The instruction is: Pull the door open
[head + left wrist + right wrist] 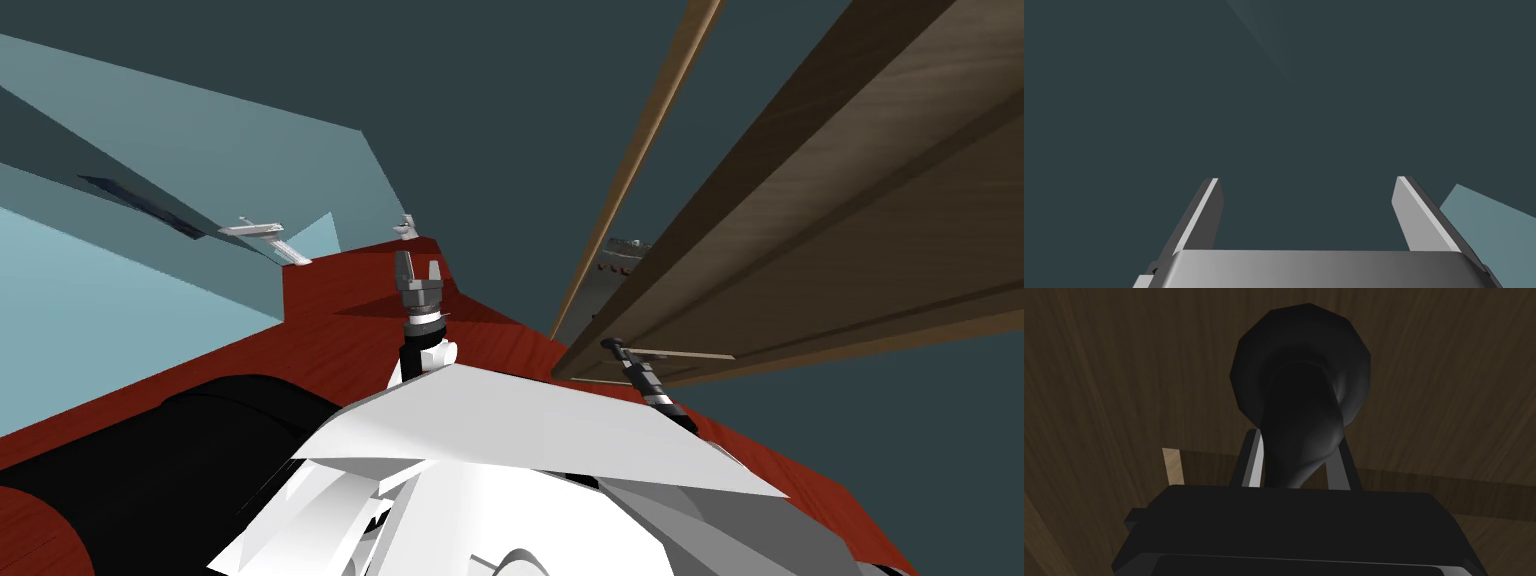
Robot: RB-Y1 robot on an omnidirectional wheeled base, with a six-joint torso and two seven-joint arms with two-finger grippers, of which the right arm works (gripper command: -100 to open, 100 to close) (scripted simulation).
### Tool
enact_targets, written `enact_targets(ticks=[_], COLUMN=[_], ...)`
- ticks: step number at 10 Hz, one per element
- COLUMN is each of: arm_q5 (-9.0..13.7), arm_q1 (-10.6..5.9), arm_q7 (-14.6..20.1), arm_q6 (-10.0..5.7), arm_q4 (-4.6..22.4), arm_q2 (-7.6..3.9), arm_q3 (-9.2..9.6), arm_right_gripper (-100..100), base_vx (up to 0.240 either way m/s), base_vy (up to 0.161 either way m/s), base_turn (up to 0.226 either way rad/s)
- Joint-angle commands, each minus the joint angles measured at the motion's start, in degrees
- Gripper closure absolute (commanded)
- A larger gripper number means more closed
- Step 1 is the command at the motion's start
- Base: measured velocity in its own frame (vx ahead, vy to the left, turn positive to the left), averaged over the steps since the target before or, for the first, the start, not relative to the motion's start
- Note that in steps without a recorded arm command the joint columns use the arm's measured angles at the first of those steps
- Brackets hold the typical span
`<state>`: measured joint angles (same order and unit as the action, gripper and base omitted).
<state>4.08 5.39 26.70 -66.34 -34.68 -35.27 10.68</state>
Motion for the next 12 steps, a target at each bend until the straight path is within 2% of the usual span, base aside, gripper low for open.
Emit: enact_targets(ticks=[1, 3, 4, 6, 7, 12], arm_q5=[0.26, 0.26, 0.4, 0.5, 0.34, 0.52], arm_q1=[0.61, 0.61, 1.07, 1.42, 1.29, 1.55], arm_q7=[0.26, 0.26, 0.51, 0.7, 0.78, 0.93], arm_q6=[-1.95, -1.95, -3.45, -4.57, -4.23, -5.86], arm_q4=[1.47, 1.47, 2.24, 2.82, 2.55, 3.7], arm_q2=[-0.86, -0.86, -1.35, -1.72, -1.35, -1.75], arm_q3=[-0.03, -0.03, 0.14, 0.27, 0.47, 0.82], arm_right_gripper=[100, 100, 100, 100, 100, 100], base_vx=[-0.226, -0.139, -0.181, -0.214, -0.076, -0.173], base_vy=[-0.093, -0.056, -0.07, -0.087, -0.023, -0.082], base_turn=[0.25, 0.048, 0.191, 0.21, 0.031, 0.157])
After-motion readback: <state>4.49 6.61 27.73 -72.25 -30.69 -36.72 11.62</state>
